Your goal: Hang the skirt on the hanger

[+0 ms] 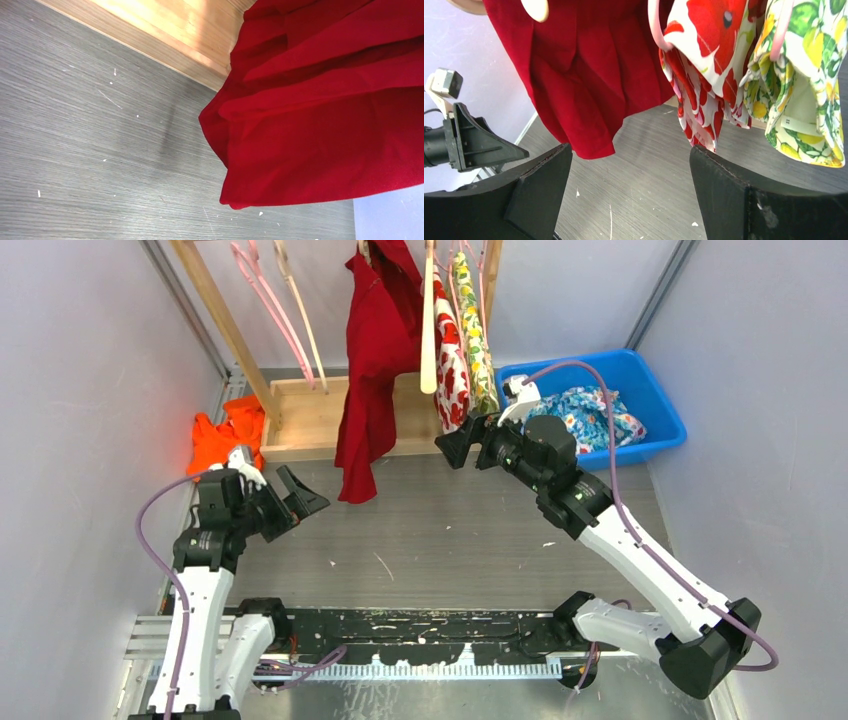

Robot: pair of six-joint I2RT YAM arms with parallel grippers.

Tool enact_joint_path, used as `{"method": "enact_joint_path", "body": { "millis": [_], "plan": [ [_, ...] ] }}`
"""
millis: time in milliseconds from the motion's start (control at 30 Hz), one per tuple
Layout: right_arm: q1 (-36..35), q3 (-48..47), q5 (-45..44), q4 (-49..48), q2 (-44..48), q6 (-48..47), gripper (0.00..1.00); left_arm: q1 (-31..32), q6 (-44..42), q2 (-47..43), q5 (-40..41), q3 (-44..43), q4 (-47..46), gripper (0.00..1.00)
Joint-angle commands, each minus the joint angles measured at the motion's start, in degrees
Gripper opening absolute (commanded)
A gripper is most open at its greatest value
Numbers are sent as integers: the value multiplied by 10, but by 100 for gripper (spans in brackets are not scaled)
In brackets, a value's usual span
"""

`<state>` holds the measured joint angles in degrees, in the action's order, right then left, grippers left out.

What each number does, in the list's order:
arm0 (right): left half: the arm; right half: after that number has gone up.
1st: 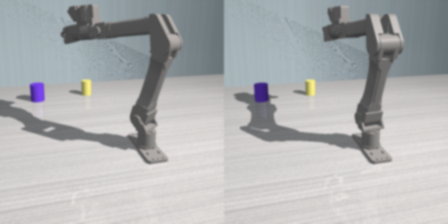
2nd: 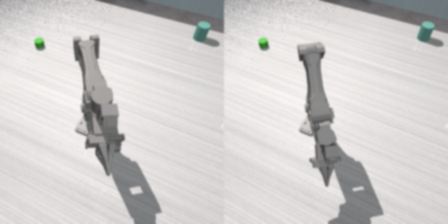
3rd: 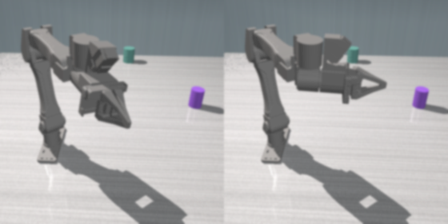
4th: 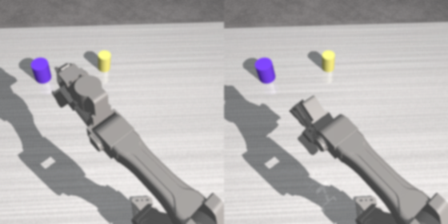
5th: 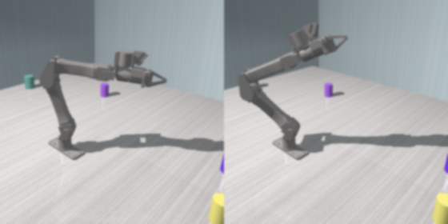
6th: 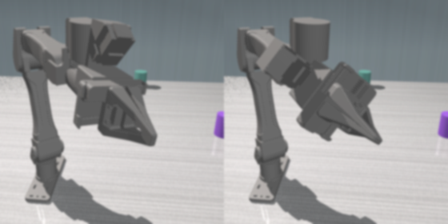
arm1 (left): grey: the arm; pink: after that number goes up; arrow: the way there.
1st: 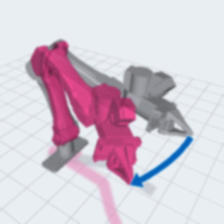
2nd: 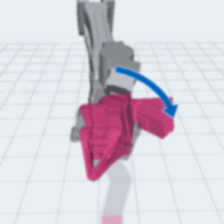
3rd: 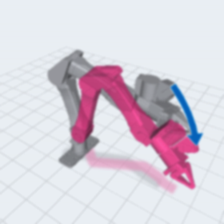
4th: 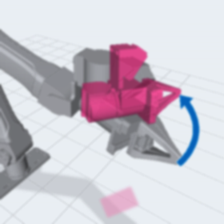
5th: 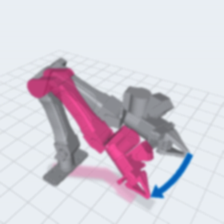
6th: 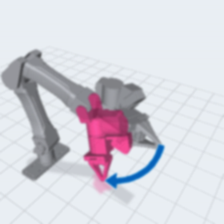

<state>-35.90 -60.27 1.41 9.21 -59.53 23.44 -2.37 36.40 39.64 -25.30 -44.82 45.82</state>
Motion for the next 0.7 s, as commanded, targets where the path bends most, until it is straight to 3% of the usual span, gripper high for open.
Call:
{"method": "enact_joint_path", "body": {
  "millis": [0,667],
  "plan": [
    [-1,-2,13,-14,11,-14,92,-3,8,-2,28,-26,-35,100],
    [4,-22,-1,34,1,-8,93,-3,76,-8,114,60,-162,100]
  ]
}}
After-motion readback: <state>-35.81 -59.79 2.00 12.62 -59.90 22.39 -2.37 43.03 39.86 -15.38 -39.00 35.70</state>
